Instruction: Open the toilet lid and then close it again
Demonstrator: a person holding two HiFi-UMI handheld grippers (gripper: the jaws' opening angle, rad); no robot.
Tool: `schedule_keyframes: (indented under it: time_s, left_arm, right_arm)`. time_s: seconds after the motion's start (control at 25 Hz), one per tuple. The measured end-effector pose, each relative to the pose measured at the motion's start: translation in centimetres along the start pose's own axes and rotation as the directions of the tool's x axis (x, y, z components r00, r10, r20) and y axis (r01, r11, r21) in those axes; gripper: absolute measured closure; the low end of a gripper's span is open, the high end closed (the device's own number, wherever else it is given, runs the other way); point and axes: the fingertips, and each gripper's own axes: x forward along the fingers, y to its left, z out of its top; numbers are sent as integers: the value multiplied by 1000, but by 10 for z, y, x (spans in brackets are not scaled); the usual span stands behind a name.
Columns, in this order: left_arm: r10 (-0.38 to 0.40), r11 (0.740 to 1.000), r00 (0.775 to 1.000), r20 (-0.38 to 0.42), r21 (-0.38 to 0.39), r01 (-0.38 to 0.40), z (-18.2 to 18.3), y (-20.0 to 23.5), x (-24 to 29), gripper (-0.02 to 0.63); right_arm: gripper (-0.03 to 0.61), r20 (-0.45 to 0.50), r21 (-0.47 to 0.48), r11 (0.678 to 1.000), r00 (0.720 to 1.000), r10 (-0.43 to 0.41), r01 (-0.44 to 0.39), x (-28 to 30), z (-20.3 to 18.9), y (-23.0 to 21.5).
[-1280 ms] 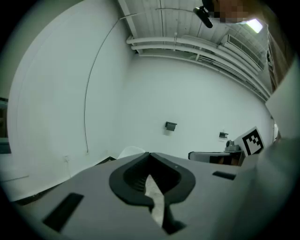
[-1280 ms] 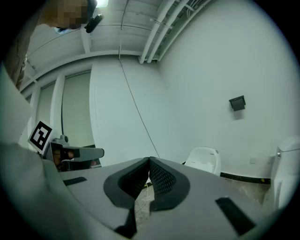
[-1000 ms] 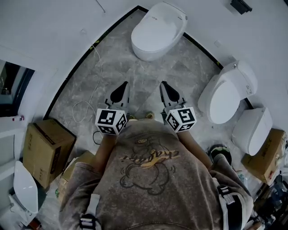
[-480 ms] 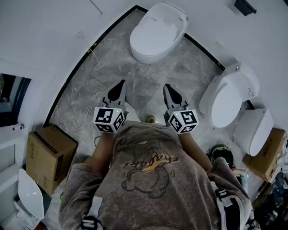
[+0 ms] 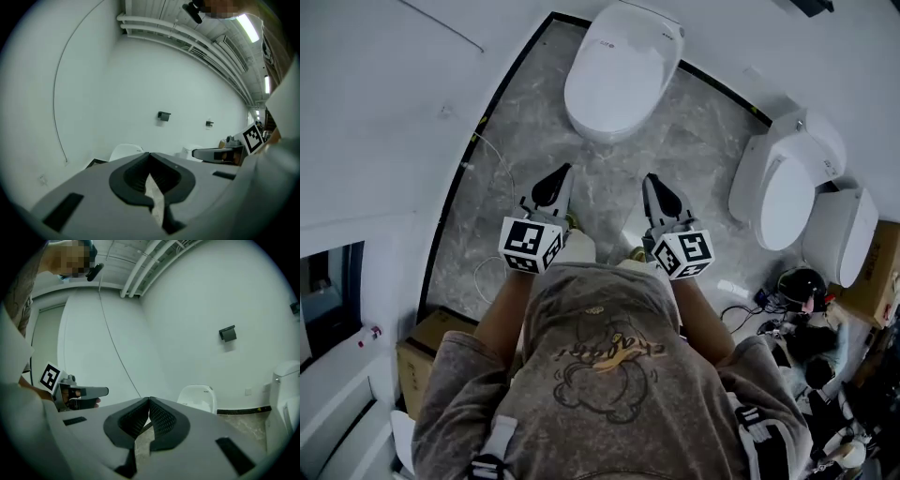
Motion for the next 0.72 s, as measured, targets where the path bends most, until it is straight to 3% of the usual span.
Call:
schedule_keyframes:
  time_s: [0.36,0.72]
  left_arm:
    - [-158,987,986,-61,10,158,-42,73,72,604]
    - [-188,982,973,-132,-6,189,-156,125,177,604]
  right_arm:
    - [552,-5,42,986,987,-159,159,77,-52,-22]
    - [552,-94,62,981,980,-175,181,173,-171,-79]
